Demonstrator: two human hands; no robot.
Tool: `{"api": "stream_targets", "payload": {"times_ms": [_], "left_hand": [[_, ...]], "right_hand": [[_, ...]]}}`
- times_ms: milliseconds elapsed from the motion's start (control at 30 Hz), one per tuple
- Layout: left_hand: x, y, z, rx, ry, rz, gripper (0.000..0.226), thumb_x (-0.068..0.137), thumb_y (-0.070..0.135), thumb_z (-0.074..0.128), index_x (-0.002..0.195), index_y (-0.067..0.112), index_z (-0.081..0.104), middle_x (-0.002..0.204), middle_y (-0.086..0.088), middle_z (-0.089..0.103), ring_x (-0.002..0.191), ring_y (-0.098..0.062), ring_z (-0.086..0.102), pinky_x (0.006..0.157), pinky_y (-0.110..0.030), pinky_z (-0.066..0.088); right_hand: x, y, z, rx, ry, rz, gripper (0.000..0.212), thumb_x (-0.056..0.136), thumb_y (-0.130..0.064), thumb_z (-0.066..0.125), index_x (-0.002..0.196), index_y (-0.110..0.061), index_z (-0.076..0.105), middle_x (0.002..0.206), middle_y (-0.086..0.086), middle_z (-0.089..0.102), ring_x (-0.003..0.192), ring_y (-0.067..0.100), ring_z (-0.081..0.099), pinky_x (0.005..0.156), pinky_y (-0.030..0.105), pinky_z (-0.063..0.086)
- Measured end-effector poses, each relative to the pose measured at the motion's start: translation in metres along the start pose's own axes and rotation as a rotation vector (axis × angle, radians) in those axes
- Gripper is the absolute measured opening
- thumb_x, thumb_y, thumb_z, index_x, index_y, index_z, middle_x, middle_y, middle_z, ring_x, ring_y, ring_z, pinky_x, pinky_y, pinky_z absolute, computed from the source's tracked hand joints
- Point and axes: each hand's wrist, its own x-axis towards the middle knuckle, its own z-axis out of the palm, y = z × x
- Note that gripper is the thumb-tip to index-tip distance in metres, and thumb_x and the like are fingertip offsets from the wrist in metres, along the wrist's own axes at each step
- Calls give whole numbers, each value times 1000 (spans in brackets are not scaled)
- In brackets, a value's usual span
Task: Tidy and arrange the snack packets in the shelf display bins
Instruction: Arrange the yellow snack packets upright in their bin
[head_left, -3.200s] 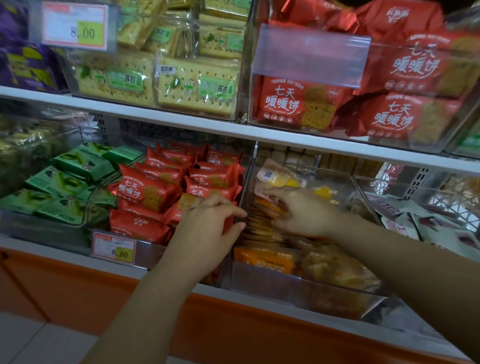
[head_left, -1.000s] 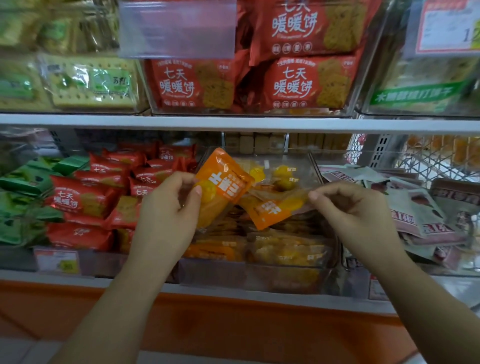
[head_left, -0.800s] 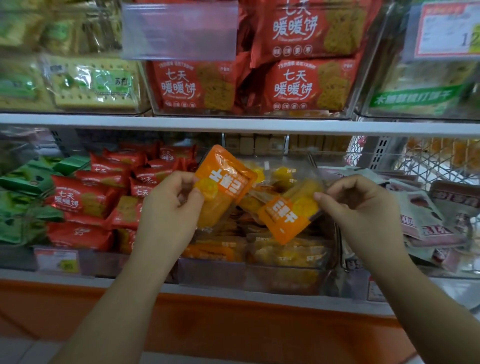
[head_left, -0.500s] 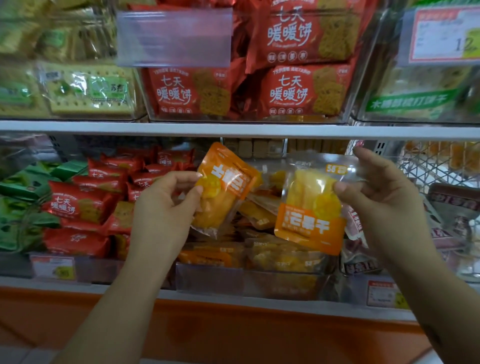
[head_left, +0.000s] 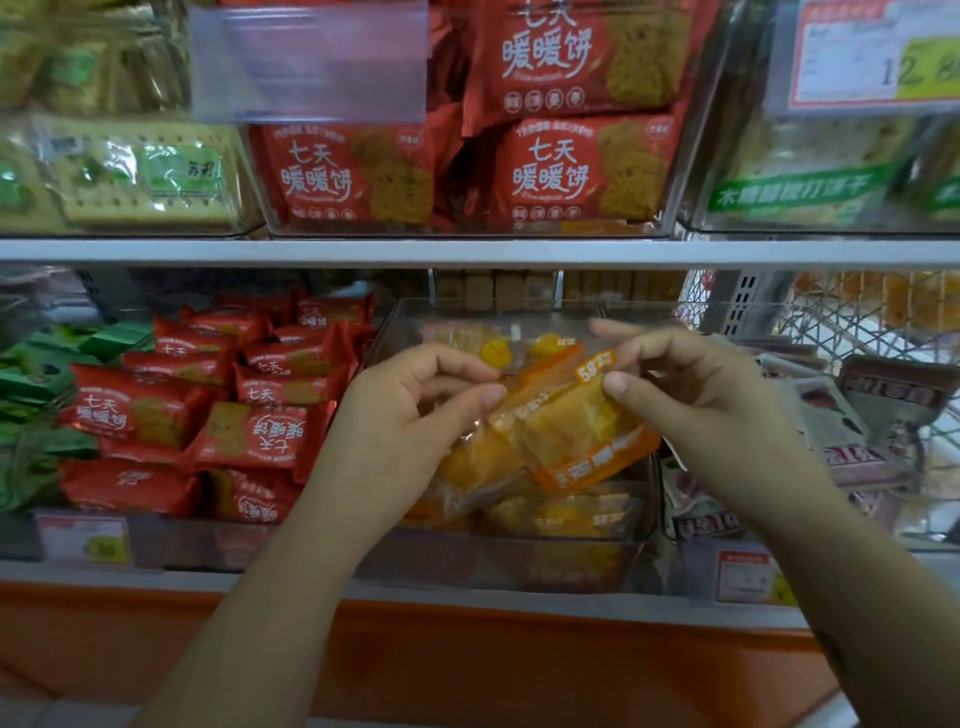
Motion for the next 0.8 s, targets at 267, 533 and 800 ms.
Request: {"api": "stream_targets", "payload": {"times_ms": [267, 533, 800], "left_hand": [[1, 9, 6, -192, -47, 14, 20, 77, 37, 55, 91, 28, 65, 73, 13, 71, 75, 2, 66, 63, -10, 49], [5, -13, 14, -612, 48, -261, 42, 70, 33, 65, 111, 25, 58, 107, 2, 71, 104, -14, 66, 89, -34, 52], [4, -12, 10, -448, 99, -39, 18, 78, 32, 58, 93, 24, 64, 95, 3, 72, 95, -16, 68, 83, -32, 54]], "right_hand": [[2, 4, 4, 42, 88, 12, 19, 82, -4, 63, 74, -22, 62, 64, -9, 66, 59, 2, 58, 52, 15, 48], [2, 19, 10, 440, 425, 71, 8, 69, -27, 67, 75, -23, 65, 73, -5, 63, 74, 12, 57, 72, 32, 49], [-7, 11, 16, 394, 376, 25, 3, 74, -28, 62, 73, -26, 63, 71, -9, 63, 70, 9, 58, 63, 26, 50]]}}
